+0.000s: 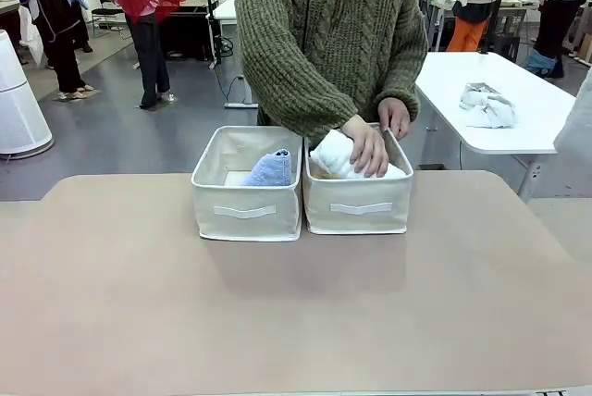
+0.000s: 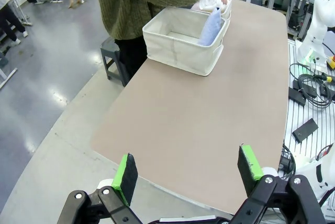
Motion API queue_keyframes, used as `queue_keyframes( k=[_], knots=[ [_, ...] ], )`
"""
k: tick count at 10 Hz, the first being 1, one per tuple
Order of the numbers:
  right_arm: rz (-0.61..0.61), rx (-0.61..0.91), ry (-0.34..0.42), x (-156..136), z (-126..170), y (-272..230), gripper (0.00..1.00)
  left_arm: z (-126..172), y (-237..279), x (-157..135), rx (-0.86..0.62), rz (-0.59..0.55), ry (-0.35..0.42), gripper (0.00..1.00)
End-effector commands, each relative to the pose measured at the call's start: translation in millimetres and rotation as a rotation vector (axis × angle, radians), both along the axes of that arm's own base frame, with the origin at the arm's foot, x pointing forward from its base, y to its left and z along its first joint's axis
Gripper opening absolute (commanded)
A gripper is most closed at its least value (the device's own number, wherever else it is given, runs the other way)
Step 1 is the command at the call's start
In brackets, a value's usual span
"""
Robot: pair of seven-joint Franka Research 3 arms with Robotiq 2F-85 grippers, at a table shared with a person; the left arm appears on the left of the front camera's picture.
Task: Sort the towels based on their folding style.
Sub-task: Pick up another triangle-folded towel from the table and place it in the left Fabric basket.
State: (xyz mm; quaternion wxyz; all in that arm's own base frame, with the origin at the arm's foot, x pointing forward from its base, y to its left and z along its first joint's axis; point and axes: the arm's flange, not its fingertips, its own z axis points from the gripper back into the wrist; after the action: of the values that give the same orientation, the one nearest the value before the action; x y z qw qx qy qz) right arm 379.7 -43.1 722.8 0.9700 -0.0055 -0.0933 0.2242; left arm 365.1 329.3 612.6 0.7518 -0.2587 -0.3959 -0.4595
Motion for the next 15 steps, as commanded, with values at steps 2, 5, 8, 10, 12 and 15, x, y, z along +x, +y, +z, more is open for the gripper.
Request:
queue_keyframes(
  k=[2, 5, 8, 10, 12, 15],
  knots=[
    [0.076, -0.028, 0.010, 11, -1, 33, 0.16, 1, 0, -2, 0.001, -0.007, -0.018, 1.00],
    [0.112, -0.073, 0.014, 14, -8, 64, 0.16, 1, 0, -2, 0.001, -0.007, -0.018, 1.00],
    [0.100, -0.035, 0.023, 12, -8, 52, 0.16, 1, 0, -2, 0.001, -0.007, -0.018, 1.00],
    [0.100, -0.035, 0.023, 12, -8, 52, 0.16, 1, 0, -2, 0.001, -0.007, -0.018, 1.00],
    [0.100, -0.035, 0.023, 12, -8, 52, 0.16, 1, 0, -2, 0.001, -0.007, -0.018, 1.00],
    [0.100, -0.035, 0.023, 12, -8, 52, 0.16, 1, 0, -2, 0.001, -0.007, -0.018, 1.00]
  ],
)
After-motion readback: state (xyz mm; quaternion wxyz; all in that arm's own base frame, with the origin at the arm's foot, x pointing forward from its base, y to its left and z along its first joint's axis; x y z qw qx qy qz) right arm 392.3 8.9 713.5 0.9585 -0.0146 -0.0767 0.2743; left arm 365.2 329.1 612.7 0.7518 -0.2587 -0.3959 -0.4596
